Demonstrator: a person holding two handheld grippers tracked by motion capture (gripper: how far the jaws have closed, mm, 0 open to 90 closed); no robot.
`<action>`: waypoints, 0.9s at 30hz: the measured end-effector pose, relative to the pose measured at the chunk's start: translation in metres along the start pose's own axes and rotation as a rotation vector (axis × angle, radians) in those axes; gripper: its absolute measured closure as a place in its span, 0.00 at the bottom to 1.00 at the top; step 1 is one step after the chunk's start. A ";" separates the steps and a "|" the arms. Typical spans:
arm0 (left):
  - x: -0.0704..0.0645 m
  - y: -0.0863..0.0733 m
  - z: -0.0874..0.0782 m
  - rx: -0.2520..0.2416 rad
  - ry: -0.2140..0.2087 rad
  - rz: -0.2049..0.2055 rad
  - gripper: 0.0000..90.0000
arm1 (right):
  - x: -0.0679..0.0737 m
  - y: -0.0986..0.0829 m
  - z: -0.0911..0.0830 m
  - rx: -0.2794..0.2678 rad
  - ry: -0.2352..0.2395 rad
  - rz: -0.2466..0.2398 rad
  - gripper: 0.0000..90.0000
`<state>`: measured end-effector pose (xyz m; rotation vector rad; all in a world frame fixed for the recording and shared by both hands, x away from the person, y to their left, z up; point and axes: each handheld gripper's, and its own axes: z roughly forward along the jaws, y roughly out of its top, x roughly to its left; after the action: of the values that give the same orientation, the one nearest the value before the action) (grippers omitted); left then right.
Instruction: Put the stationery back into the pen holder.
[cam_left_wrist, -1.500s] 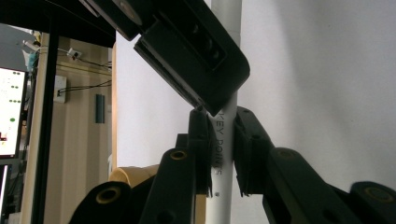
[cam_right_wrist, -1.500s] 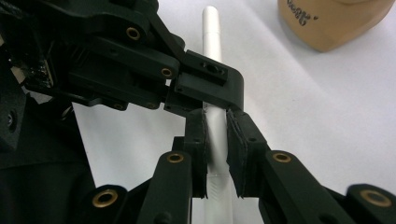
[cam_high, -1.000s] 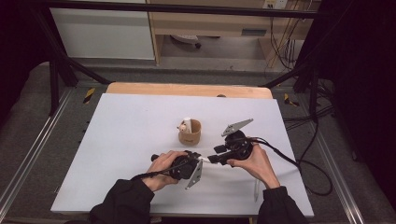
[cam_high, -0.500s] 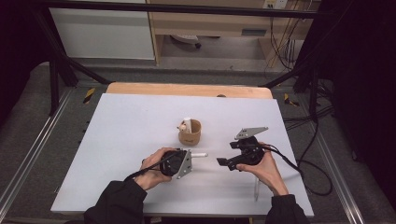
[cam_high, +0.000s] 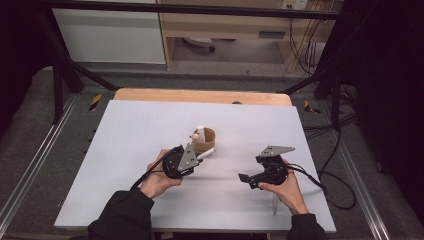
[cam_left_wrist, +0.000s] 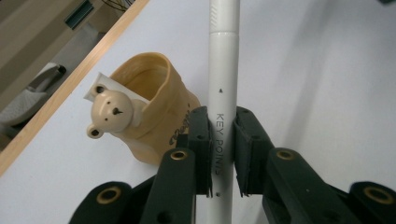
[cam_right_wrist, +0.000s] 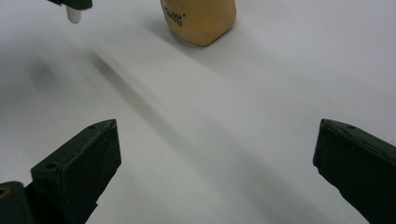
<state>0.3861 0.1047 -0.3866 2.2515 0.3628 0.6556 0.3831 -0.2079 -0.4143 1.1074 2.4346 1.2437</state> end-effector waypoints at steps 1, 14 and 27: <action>0.002 0.001 -0.001 -0.006 0.001 -0.018 0.86 | -0.001 -0.002 0.000 -0.007 -0.007 0.000 0.01; 0.024 0.019 -0.006 -0.108 0.025 -0.235 0.86 | -0.011 -0.024 -0.008 -0.042 -0.009 0.023 0.01; 0.046 0.046 0.001 -0.184 0.047 -0.363 0.86 | -0.016 -0.034 -0.014 -0.040 0.007 0.023 0.01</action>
<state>0.4277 0.0931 -0.3377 1.9323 0.6865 0.5265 0.3696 -0.2404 -0.4335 1.1248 2.3981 1.2994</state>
